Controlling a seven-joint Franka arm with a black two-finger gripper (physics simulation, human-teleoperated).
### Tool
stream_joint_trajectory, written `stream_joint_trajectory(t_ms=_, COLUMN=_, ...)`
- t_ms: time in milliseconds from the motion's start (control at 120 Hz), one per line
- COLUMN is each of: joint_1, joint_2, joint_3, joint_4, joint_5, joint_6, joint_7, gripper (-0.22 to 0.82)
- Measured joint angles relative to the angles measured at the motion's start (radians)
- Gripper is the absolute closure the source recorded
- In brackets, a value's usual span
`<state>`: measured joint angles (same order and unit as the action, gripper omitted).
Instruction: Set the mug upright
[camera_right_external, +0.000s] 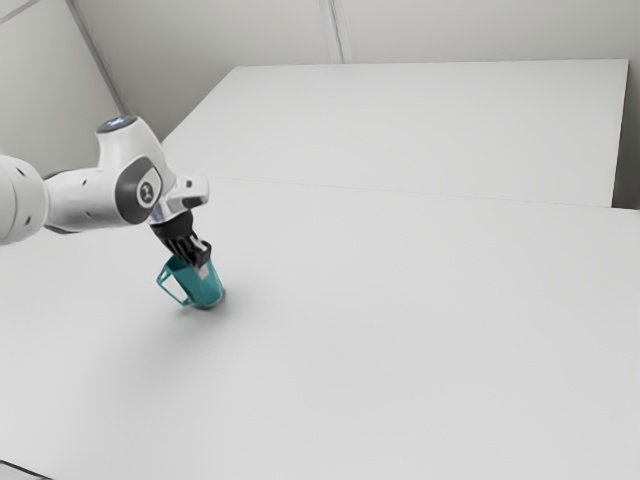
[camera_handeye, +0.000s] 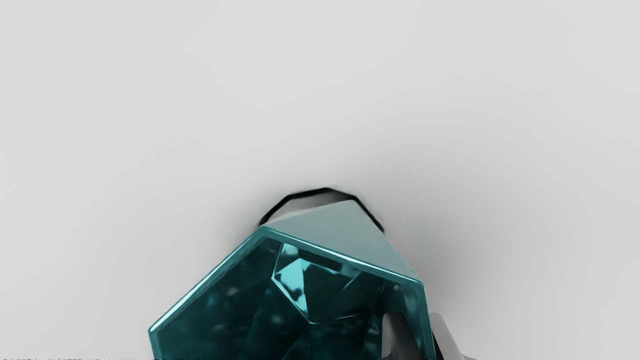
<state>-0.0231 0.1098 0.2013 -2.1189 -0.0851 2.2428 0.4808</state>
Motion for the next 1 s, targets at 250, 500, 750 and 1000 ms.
stream_joint_trajectory(t_ms=250, joint_1=-0.002, joint_2=0.009, joint_3=-0.012, joint_4=0.003, joint_5=-0.009, joint_6=0.001, joint_7=-0.034, gripper=0.42)
stream_joint_trajectory(t_ms=500, joint_1=-0.008, joint_2=-0.045, joint_3=-0.014, joint_4=0.017, joint_5=-0.013, joint_6=-0.027, joint_7=-0.051, gripper=0.13)
stream_joint_trajectory(t_ms=750, joint_1=-0.020, joint_2=-0.058, joint_3=-0.028, joint_4=0.220, joint_5=-0.019, joint_6=-0.198, joint_7=-0.065, gripper=0.04)
stream_joint_trajectory(t_ms=1000, joint_1=-0.001, joint_2=0.023, joint_3=-0.035, joint_4=0.508, joint_5=-0.005, joint_6=-0.401, joint_7=-0.080, gripper=0.01)
